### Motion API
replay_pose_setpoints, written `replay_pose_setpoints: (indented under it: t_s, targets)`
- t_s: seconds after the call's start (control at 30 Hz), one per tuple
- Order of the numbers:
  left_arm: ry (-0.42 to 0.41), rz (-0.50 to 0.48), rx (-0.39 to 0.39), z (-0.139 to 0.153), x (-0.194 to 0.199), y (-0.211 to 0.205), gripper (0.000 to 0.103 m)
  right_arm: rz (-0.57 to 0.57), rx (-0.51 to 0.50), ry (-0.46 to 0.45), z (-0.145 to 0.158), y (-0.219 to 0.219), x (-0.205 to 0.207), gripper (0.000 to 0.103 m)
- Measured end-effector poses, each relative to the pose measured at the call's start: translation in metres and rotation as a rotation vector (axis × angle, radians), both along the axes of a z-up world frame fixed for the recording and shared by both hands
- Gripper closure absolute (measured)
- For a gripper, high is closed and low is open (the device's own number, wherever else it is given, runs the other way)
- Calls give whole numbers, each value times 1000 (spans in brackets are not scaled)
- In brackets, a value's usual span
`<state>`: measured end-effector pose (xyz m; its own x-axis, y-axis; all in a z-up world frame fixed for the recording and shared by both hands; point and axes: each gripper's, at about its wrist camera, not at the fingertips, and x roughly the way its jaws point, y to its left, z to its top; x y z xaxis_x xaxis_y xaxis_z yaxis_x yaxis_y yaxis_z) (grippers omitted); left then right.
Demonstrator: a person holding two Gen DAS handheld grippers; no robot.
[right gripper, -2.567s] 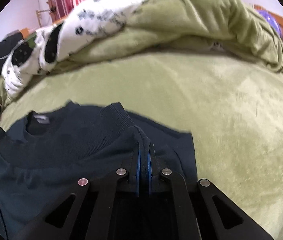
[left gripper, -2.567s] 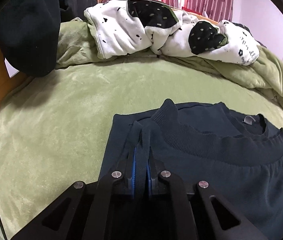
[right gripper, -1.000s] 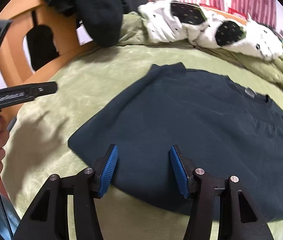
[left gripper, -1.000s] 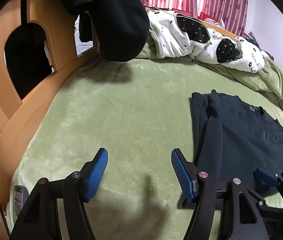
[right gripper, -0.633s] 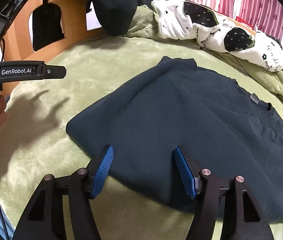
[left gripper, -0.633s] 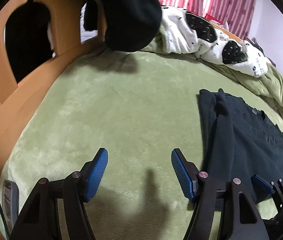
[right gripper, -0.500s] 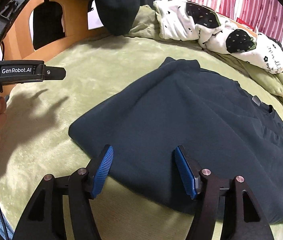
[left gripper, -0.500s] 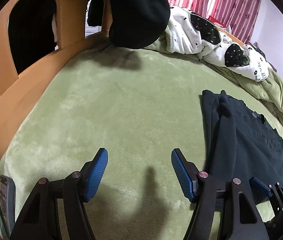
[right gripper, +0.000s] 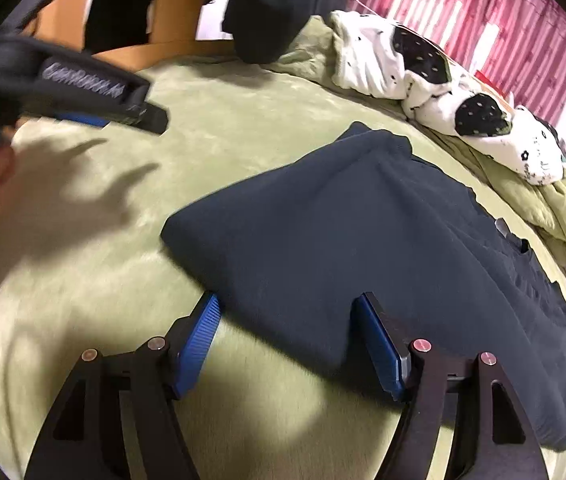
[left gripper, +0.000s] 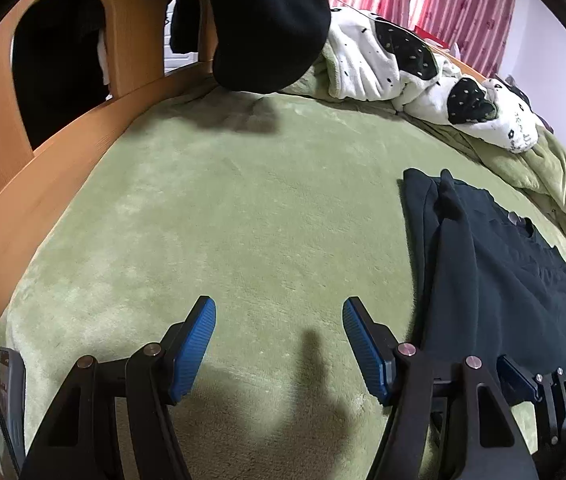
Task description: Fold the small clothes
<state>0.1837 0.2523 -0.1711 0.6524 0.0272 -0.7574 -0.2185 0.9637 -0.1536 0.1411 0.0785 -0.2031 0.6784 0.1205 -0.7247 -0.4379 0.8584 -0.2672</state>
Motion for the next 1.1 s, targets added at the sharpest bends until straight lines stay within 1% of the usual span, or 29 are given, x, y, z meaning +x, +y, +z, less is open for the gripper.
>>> replay_pose_setpoints:
  t_s: [0.17,0.2,0.23,0.27,0.3,0.33,0.43,0.5,0.57,0.67,0.8,0.93,1.0,1.1]
  targets:
    - [3,29,30,3,-4,4,39,-31,-39,-4,-6,13,17,34]
    - [2,32,31,4,-5,5,39,-37,-30,-8,-5,12,19,41]
    - [1,35,34,5,-6,6,39,-40,-17,-10,-4,10,19,57]
    - [3,40,38,5,-7,6,39,-39,-4,-10,-2,8,20,67]
    - [7,43,40,6,-7,5,39,-38,10,-10,1,5,20,75]
    - [11,44,41,6,-7,4,39,-37,23,-9,4,3,20,79]
    - [12,45,53,11,-8,-2,39,-32,96,-3,19,-13,20,82]
    - [4,38,68,18,-7,-11,39,-46,150,-10,33,-26,19,83]
    - [-7,24,85,27,-5,-24,39,-75,204,-25,51,-42,17,83]
    - [-24,8,102,40,0,-48,39,-141,305,-25,77,-75,20,83]
    - [-48,-27,92,59,6,-83,39,-224,396,-45,105,-130,25,84]
    - [-71,-68,63,72,11,-122,39,-305,444,-82,127,-193,20,84]
    - [-72,-102,51,75,14,-145,39,-347,475,-93,133,-227,15,85]
    - [-62,-166,73,78,18,-186,39,-423,500,-108,136,-281,5,85]
